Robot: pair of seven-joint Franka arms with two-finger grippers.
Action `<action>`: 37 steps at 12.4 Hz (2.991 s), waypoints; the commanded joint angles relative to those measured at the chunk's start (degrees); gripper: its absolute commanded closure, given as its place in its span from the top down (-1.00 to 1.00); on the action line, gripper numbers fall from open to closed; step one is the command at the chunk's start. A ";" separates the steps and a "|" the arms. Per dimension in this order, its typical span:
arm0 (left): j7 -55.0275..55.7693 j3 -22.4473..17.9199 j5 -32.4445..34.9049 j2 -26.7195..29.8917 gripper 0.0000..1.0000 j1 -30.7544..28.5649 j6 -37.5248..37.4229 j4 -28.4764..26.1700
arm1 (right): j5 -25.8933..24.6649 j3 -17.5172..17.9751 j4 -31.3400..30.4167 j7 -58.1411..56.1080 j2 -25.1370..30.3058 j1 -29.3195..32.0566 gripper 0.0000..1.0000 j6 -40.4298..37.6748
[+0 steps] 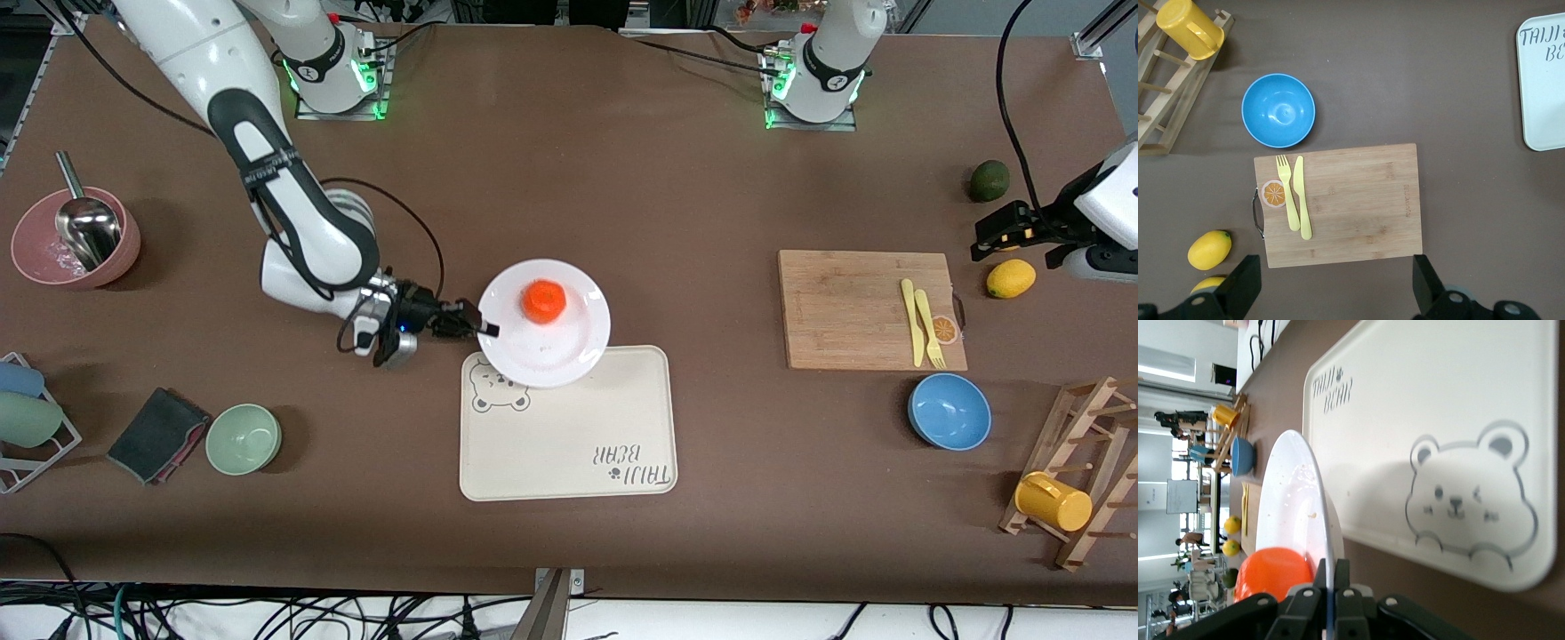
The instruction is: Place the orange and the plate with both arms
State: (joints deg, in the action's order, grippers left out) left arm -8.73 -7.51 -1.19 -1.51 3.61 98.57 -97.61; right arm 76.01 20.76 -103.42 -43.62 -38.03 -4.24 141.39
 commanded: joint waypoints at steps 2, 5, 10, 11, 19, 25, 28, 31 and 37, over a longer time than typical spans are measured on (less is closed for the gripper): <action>-0.77 0.04 1.72 -0.25 1.00 0.26 -0.83 0.66 | -10.25 -0.02 16.82 13.36 -11.35 -0.25 -1.00 -0.06; -0.77 0.13 1.72 -0.25 1.00 0.26 -0.83 0.66 | -10.61 0.07 24.73 13.30 -17.67 -0.07 -1.00 0.03; -0.68 0.13 1.72 -0.34 1.00 0.52 -0.83 0.66 | -10.79 0.07 28.62 9.88 -22.69 -0.95 -1.00 0.99; -0.68 0.13 1.72 -0.34 1.00 0.52 -0.83 0.66 | -10.79 -0.02 28.62 9.09 -22.88 -0.95 -1.00 1.08; -0.50 0.48 1.72 -0.42 1.00 0.52 -0.83 0.66 | -18.59 -2.38 26.35 8.64 -20.43 -0.60 1.00 0.30; -0.50 0.48 1.72 -0.42 1.00 0.52 -0.83 0.66 | -24.67 -12.39 14.40 8.81 -2.17 -0.42 1.00 -18.21; -0.50 0.48 1.72 -0.42 1.00 0.52 -0.83 0.66 | -31.86 -16.52 3.62 8.55 11.08 -0.42 1.00 -20.71; -0.50 0.48 1.72 -0.42 1.00 0.52 -0.83 0.66 | -38.26 -24.08 -5.03 8.55 22.45 -0.42 1.00 -27.96; -0.42 0.48 1.72 -0.42 1.00 0.52 -0.83 0.66 | -67.52 -26.66 -3.99 23.54 35.81 -0.42 1.00 -39.85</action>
State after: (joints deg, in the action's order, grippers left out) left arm -8.72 -7.06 -1.19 -1.98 3.84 98.55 -97.54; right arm 14.95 -6.88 -105.48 -26.41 -7.43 -4.12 103.42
